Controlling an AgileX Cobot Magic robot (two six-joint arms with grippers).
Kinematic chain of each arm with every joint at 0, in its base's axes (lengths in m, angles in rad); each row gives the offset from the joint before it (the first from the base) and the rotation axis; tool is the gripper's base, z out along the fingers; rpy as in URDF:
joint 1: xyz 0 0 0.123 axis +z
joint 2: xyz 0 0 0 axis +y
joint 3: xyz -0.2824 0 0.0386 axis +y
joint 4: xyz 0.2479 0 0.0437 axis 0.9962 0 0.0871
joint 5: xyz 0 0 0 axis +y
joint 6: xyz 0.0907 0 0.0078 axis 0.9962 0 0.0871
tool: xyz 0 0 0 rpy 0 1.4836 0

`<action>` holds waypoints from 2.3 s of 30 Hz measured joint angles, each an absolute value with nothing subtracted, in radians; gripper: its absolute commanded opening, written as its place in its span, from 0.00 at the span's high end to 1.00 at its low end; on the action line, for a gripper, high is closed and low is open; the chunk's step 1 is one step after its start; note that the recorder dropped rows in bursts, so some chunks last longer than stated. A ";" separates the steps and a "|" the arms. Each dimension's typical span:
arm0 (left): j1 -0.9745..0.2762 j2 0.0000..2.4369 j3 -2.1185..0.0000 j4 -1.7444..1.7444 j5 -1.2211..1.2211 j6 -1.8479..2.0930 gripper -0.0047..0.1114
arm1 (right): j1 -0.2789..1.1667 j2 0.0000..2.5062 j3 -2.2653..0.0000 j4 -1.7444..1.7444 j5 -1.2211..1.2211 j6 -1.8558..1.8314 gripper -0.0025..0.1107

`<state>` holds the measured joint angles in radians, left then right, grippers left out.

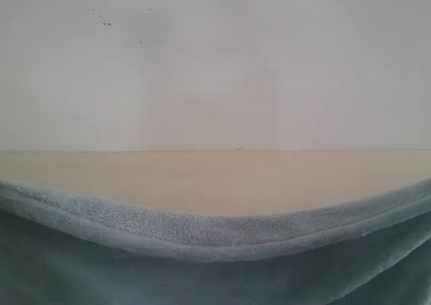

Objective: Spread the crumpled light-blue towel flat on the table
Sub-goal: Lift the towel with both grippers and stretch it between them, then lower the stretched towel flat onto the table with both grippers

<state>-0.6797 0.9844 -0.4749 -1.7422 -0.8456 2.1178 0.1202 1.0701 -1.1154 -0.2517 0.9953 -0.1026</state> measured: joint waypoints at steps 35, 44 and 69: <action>-0.281 1.970 -1.324 -1.705 -0.542 1.979 0.37 | 0.117 2.050 -1.767 -0.396 0.691 0.097 0.50; -0.264 1.886 -1.262 -1.731 -0.669 2.026 0.52 | 0.117 1.953 -1.759 -0.263 0.725 0.030 0.60; -0.277 1.565 -0.705 -1.744 -0.396 2.013 0.70 | 0.084 1.573 -0.936 -0.186 0.498 0.007 0.98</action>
<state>-0.2775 1.5647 -0.7050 -1.7441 -0.3958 2.0129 0.0837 1.5730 -0.9357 -0.1861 0.4978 0.0066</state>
